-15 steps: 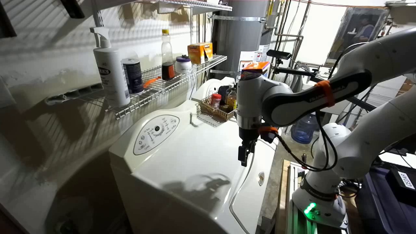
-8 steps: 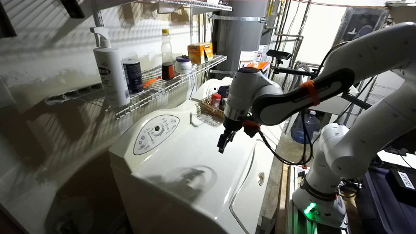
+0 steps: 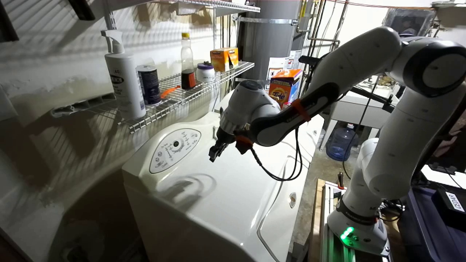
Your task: Press a button on the washing machine on the left.
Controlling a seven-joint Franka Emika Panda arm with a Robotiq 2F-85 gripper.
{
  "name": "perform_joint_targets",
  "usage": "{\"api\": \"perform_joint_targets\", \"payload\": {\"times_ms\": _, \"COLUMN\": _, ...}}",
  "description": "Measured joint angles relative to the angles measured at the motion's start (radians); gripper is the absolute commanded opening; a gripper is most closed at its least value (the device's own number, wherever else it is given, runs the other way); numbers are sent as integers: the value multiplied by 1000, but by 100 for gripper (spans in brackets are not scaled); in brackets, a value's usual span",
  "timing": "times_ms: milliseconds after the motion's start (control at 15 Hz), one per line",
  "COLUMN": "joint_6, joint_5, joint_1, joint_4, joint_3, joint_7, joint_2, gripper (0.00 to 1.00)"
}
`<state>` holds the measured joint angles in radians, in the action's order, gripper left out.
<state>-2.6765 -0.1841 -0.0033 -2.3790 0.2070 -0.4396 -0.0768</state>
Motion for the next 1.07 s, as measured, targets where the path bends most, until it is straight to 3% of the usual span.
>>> {"api": "perform_joint_targets", "payload": {"times_ms": 200, "joint_6": -59, "joint_5": -157, "joint_1": -4, "joint_4": 98, "joint_3": -6, "joint_7": -121, "joint_2": 120, "gripper": 0}}
{"api": "perform_joint_targets", "payload": {"times_ms": 533, "joint_6": -66, "joint_5": -310, "joint_1": 7, "joint_4": 271, "joint_3": -29, "joint_7": -223, "joint_2": 303, "gripper": 0}}
{"api": "perform_joint_targets", "payload": {"times_ms": 800, "joint_6": -70, "joint_5": -321, "joint_1": 34, "joint_4": 403, "joint_3": -32, "joint_7": -232, "joint_2": 420, "gripper": 1}}
{"api": "perform_joint_targets", "payload": {"times_ms": 1067, "joint_6": -70, "joint_5": -321, "joint_1": 39, "joint_4": 444, "joint_3": -33, "joint_7": -232, "joint_2": 458, "gripper": 1}}
